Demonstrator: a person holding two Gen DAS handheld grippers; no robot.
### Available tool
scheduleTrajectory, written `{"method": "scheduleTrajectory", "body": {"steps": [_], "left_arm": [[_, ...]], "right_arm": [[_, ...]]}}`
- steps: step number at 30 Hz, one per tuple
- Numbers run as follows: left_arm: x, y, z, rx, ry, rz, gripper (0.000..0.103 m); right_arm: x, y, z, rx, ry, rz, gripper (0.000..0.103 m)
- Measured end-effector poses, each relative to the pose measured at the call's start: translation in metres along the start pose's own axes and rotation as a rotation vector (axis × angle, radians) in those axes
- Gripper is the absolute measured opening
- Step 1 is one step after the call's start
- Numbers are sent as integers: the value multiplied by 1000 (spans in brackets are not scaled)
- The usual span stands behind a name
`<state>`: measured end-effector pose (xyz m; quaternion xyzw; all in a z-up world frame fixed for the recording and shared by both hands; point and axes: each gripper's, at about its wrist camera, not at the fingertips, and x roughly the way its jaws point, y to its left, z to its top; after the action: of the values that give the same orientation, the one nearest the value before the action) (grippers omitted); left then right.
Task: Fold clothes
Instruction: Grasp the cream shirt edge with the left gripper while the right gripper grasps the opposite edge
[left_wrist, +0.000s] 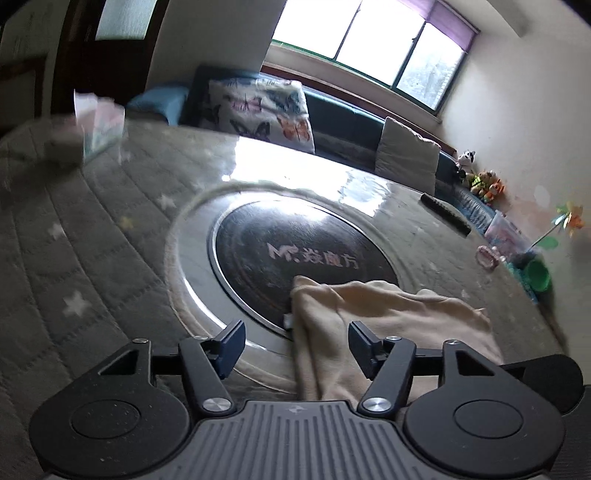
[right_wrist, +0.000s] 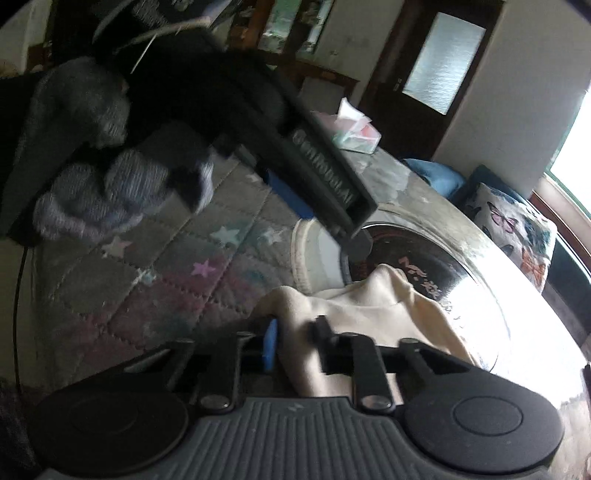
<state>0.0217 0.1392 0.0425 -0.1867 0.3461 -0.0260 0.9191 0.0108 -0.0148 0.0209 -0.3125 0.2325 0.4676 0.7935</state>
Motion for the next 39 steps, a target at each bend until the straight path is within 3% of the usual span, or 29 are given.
{"method": "scheduleTrajectory", "body": {"steps": [10, 16, 18, 19, 22, 25, 31, 39], "left_arm": [[24, 10, 3, -291, 109, -81, 69], [36, 3, 5, -387, 155, -133, 67], [40, 2, 6, -421, 165, -152, 62], [41, 1, 6, -427, 168, -156, 58], [46, 2, 6, -442, 179, -159, 29], [48, 4, 4, -436, 178, -145, 21], [45, 6, -1, -411, 171, -127, 19], [44, 4, -3, -398, 159, -122, 19]], "right_arm": [[-38, -30, -4, 143, -96, 1, 6], [-53, -39, -10, 180, -126, 3, 6], [-57, -40, -12, 185, -132, 9, 5], [-59, -40, -13, 184, -134, 13, 5], [-63, -38, -15, 182, -142, 24, 5], [-63, -40, -16, 191, -140, 30, 6], [-74, -61, -33, 309, -144, -5, 13], [-77, -133, -92, 547, -54, -239, 14]]}}
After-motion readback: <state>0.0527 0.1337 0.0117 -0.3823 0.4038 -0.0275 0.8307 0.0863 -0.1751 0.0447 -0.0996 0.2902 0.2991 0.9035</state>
